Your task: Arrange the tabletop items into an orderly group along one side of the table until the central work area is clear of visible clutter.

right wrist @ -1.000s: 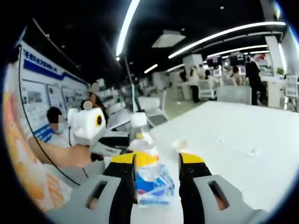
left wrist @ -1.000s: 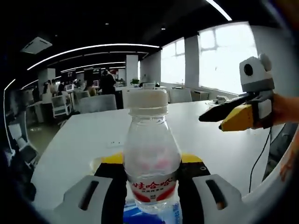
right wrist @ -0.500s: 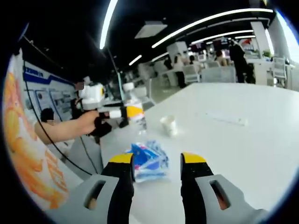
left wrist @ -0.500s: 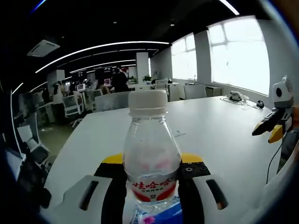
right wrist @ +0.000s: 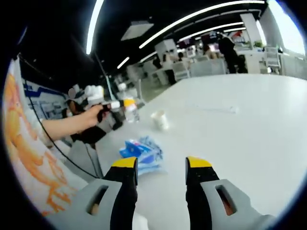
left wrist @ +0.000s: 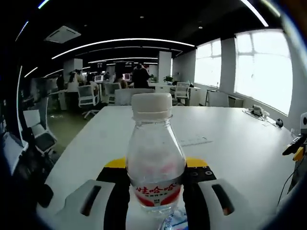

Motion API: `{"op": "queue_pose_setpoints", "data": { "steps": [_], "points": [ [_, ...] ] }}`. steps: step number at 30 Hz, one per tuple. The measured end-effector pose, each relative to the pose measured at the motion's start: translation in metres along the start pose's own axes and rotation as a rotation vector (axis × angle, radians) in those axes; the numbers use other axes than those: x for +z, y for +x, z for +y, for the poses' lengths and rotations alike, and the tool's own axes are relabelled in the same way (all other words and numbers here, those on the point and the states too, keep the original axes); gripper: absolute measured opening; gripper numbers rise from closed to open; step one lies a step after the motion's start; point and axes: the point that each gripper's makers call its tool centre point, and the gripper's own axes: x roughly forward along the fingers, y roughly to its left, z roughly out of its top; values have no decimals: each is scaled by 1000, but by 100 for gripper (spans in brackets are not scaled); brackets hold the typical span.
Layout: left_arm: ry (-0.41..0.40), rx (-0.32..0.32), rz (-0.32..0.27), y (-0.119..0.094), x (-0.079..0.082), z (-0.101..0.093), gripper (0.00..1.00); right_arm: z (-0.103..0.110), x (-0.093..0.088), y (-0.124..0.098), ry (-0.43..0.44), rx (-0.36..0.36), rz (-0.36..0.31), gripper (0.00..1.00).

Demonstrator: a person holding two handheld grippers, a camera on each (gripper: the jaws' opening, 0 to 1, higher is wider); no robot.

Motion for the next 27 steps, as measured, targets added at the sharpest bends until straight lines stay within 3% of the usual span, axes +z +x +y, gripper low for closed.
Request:
{"op": "queue_pose_setpoints", "data": {
  "steps": [9, 20, 27],
  "points": [
    [-37, 46, 31, 27, -8, 35, 42, -5, -11, -8, 42, -31, 8, 38],
    [-44, 31, 74, 54, -15, 30, 41, -8, -17, -12, 80, -53, 7, 38],
    [-88, 51, 77, 67, -19, 42, 41, -14, -19, -18, 95, -75, 5, 38]
  ]
}}
